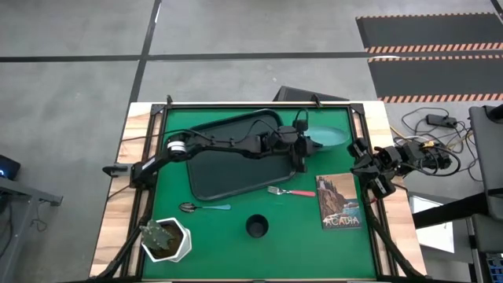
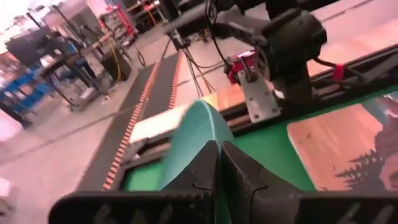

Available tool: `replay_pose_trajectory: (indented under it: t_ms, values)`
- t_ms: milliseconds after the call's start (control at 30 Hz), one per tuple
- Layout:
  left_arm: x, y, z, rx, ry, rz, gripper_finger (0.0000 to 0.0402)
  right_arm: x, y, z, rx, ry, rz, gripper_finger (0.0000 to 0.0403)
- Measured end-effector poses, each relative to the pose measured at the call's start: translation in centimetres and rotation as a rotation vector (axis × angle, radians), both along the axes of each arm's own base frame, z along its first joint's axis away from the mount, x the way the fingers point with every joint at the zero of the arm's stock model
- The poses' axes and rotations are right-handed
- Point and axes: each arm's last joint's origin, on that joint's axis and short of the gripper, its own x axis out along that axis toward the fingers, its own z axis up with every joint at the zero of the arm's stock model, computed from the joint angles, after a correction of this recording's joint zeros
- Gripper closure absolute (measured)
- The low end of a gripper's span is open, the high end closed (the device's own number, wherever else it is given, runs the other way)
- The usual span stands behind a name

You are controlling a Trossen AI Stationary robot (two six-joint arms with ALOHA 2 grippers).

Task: Pick and place plate/cup/fork/spoon on tray
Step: Put the green plate on the black tray

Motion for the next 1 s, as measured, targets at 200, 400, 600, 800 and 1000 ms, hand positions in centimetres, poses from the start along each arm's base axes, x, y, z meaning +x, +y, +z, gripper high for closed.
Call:
replay_pose_trajectory:
  t_ms: [200, 400, 600, 800, 1000]
  values:
    - [-1.5, -2.1, 3.2, 0.135, 0.072, 0.141, 0.0400, 0.0, 0.0, 0.0, 0.002, 0.002, 0.002, 0.0394]
    - [-2.7, -3.3, 4.6, 0.127, 0.144, 0.142, 0.0400, 0.0, 0.0, -0.1, 0.004, 0.008, 0.004, 0.0394]
    - [-2.6, -3.5, 3.1, 0.048, 0.216, 0.061, 0.0401, 0.0, 0.0, -0.1, 0.006, 0.010, 0.006, 0.0394]
    - [-0.9, -3.6, -1.2, -0.025, 0.248, 0.013, 0.0391, 0.0, 0.0, -0.1, 0.006, 0.010, 0.005, 0.0394]
    - [0.6, -3.0, -5.1, -0.044, 0.215, -0.027, 0.0314, 0.1, 0.0, -0.1, 0.005, 0.019, 0.006, 0.0394]
